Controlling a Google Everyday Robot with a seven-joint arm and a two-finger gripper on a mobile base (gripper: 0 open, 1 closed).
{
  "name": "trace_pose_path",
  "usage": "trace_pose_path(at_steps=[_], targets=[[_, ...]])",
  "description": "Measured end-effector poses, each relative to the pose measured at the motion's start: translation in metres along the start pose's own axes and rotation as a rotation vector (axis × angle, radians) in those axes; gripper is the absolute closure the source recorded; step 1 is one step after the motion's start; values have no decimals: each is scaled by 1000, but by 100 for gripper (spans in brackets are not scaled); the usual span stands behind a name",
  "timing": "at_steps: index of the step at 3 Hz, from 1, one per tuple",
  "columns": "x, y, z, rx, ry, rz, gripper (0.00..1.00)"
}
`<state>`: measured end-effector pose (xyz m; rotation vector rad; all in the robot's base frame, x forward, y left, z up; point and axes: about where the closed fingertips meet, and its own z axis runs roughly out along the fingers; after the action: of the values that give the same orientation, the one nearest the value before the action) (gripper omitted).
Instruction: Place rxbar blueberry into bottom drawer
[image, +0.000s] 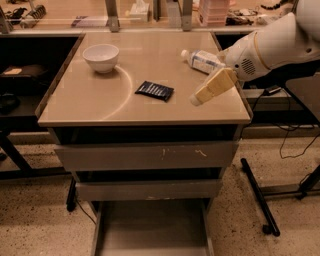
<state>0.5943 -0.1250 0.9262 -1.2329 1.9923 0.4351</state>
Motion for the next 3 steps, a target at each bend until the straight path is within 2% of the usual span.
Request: trace_pose_path(at_steps=[1,2,3], targets=[[-3,-12,23,4,-32,54,0],[-5,-14,47,12,-17,39,0],[-9,-4,82,-6,34,-85,0]])
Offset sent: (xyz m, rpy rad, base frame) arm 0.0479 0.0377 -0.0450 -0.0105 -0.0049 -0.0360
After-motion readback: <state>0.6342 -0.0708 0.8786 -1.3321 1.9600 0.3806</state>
